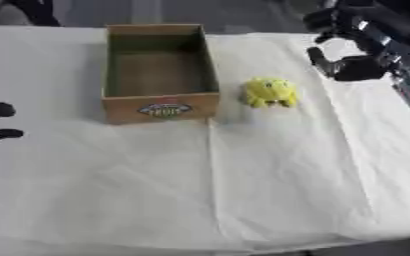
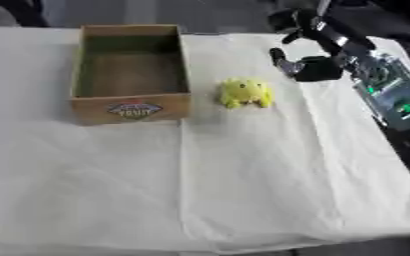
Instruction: Pick up objects on the table and place them in the box.
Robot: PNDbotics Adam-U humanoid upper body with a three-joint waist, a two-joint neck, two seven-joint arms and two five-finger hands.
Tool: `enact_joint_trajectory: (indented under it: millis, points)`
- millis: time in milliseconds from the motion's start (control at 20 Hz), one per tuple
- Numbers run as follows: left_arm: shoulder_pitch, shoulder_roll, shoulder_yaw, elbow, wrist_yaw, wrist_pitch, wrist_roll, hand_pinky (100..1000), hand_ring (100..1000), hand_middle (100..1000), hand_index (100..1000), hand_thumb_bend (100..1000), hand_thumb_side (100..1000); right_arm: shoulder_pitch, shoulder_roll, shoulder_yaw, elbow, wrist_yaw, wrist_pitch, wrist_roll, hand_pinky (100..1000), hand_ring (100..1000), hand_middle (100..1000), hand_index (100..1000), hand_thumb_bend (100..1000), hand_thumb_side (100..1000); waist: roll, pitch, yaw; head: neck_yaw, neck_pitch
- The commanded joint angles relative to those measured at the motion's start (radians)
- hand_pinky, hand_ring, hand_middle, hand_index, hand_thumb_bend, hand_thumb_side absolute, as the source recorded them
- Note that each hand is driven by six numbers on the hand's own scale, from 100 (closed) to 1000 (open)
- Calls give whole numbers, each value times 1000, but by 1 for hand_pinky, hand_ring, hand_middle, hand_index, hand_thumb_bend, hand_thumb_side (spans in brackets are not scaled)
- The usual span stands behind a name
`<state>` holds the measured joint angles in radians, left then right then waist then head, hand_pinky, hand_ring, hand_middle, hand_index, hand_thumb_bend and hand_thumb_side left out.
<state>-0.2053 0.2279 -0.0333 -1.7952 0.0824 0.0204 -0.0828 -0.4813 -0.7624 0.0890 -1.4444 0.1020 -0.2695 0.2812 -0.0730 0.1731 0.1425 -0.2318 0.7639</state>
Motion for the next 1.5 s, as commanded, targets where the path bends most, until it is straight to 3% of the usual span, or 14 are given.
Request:
enact_joint_trajectory:
  millis: [50, 350, 800, 1500]
  points:
    - [-17, 8, -5, -15, 6, -2, -5, 642, 845, 613, 693, 210, 626, -44, -35, 7, 52, 53, -22, 27, 777, 895, 859, 901, 200, 227, 2, -10, 4, -7, 6]
    - [-27, 6, -13, -17, 7, -2, -13, 642, 844, 613, 693, 211, 626, -110, -5, 33, 181, 174, -81, 87, 814, 922, 876, 915, 278, 319, 0, -4, 28, -22, 3]
    - [-37, 5, -19, -20, 8, -1, -19, 642, 844, 613, 694, 211, 625, -144, 40, 28, 345, 251, -122, 104, 812, 918, 872, 919, 279, 399, 1, 7, 56, -34, -7]
    - [-34, 2, -19, -20, 8, -2, -20, 641, 845, 614, 695, 211, 626, -145, 67, 31, 423, 312, -130, 106, 806, 880, 835, 915, 282, 432, 11, 10, 47, -34, -4]
